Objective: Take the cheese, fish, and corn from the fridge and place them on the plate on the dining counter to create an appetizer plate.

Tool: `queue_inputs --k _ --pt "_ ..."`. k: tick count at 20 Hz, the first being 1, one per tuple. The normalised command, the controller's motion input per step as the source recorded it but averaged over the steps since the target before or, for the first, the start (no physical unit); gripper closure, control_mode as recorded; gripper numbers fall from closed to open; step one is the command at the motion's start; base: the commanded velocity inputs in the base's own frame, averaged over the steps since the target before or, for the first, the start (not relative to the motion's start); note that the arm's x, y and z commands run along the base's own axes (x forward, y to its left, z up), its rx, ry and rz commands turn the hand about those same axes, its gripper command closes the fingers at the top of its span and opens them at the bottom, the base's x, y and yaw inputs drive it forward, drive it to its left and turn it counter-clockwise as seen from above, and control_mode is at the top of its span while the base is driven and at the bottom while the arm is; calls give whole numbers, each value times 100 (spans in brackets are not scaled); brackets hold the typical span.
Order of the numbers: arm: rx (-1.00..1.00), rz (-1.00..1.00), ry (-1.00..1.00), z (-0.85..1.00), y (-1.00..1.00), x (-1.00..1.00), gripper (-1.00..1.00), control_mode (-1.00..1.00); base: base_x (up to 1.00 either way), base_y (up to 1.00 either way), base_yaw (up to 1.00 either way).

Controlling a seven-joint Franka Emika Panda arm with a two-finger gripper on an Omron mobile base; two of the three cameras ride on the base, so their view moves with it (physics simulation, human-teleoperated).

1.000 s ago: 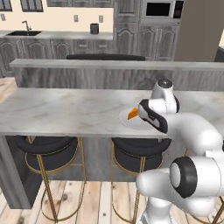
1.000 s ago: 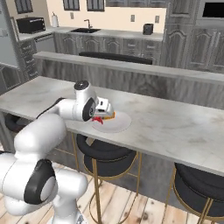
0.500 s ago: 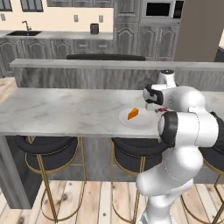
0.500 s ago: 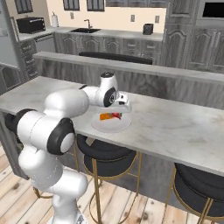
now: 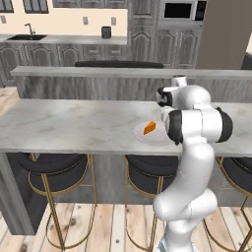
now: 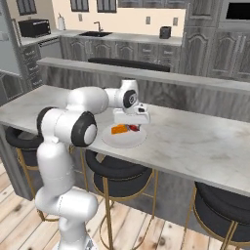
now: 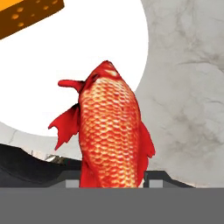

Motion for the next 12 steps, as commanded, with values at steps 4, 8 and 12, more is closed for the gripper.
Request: queue_inputs --k 4,8,12 --pt "1 0 0 -51 0 30 100 -100 0 0 0" --pt "1 0 -15 -29 0 2 100 -100 0 0 0" --pt "1 0 -10 -17 0 0 100 -100 0 0 0"
